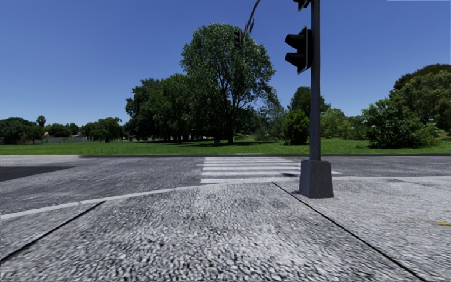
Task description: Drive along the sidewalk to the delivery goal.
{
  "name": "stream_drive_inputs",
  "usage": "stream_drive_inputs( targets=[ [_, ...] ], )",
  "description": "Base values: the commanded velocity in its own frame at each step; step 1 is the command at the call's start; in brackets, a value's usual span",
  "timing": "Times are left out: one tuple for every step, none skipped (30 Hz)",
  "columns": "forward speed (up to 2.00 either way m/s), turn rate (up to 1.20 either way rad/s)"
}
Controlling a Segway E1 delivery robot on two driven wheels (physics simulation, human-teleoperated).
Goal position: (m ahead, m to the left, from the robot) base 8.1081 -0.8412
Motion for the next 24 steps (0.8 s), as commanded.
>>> stream_drive_inputs(
  targets=[
    [1.94,0.0],
    [1.94,0.0],
    [1.94,0.0],
    [1.94,0.0],
    [1.94,0.0],
    [1.94,0.0],
    [1.94,0.0],
    [1.94,0.0],
    [1.94,0.0],
    [1.94,0.0],
    [1.94,0.0],
    [1.94,0.0],
    [1.94,0.0],
    [1.94,0.0],
    [1.94,0.0],
    [1.94,0.0],
    [1.94,0.0],
    [1.94,0.0],
    [1.94,0.0],
    [1.94,0.0],
    [1.94,0.0],
    [1.94,0.0],
    [1.94,0.0],
    [1.94,0.0]
  ],
)
